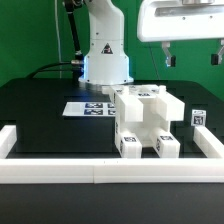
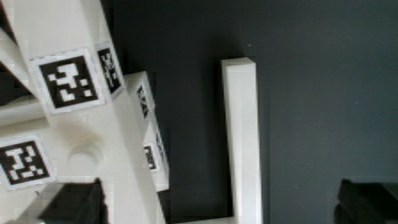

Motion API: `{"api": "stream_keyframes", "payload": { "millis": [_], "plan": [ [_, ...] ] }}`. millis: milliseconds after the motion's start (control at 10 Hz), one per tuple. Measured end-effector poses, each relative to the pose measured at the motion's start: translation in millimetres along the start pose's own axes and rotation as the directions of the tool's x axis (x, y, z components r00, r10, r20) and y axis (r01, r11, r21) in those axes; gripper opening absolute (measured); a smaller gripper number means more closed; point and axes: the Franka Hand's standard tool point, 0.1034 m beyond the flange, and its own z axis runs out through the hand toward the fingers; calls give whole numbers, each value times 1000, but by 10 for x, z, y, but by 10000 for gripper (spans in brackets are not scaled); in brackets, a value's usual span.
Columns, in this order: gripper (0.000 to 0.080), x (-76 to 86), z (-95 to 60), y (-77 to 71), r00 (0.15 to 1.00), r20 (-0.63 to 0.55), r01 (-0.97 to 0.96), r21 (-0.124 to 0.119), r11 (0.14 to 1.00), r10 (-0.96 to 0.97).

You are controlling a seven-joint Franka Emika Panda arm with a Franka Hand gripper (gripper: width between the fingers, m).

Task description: Assemble chair

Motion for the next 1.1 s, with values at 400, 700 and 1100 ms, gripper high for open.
{"api": "stream_keyframes", "payload": {
  "millis": [400,700,1100],
  "plan": [
    [649,-397,342,-153,998,6,-56,-9,998,57],
    [649,-514,577,-254,999,8,-53,-19,998,53],
    [649,-520,584,-256,998,3,-65,-18,998,65]
  ]
}}
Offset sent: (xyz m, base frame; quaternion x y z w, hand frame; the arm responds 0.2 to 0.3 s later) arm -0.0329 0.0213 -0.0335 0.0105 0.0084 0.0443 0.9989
